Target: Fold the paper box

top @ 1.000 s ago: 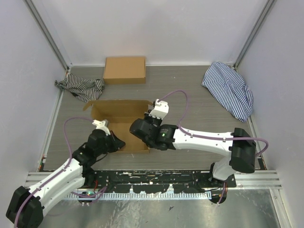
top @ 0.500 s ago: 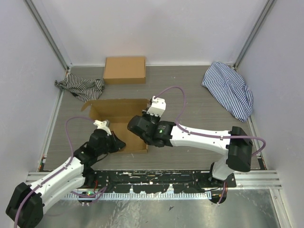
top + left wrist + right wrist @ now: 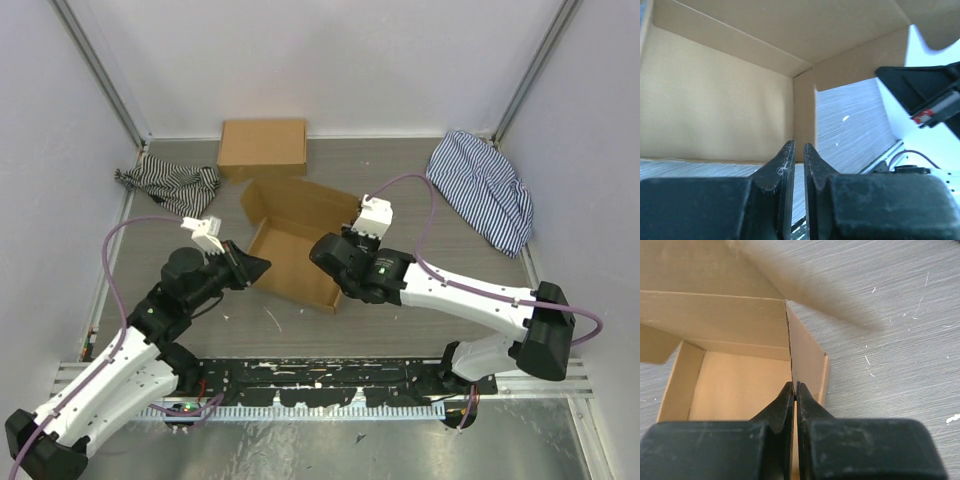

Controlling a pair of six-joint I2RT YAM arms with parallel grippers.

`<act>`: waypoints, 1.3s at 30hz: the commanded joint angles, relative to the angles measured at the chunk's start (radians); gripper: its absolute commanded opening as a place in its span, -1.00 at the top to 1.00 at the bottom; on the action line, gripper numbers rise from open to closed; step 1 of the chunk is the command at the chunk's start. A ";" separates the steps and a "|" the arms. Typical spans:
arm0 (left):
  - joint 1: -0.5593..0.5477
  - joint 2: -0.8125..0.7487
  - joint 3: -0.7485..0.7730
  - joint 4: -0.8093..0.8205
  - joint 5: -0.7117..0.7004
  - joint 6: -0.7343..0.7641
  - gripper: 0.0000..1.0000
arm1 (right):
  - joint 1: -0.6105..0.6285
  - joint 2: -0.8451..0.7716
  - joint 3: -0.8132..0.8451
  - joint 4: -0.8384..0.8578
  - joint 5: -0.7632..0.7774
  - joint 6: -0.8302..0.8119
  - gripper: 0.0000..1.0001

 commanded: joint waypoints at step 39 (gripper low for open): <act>-0.001 0.350 0.274 0.085 -0.355 0.395 -0.16 | -0.246 -0.244 -0.096 0.130 -0.465 -0.659 0.98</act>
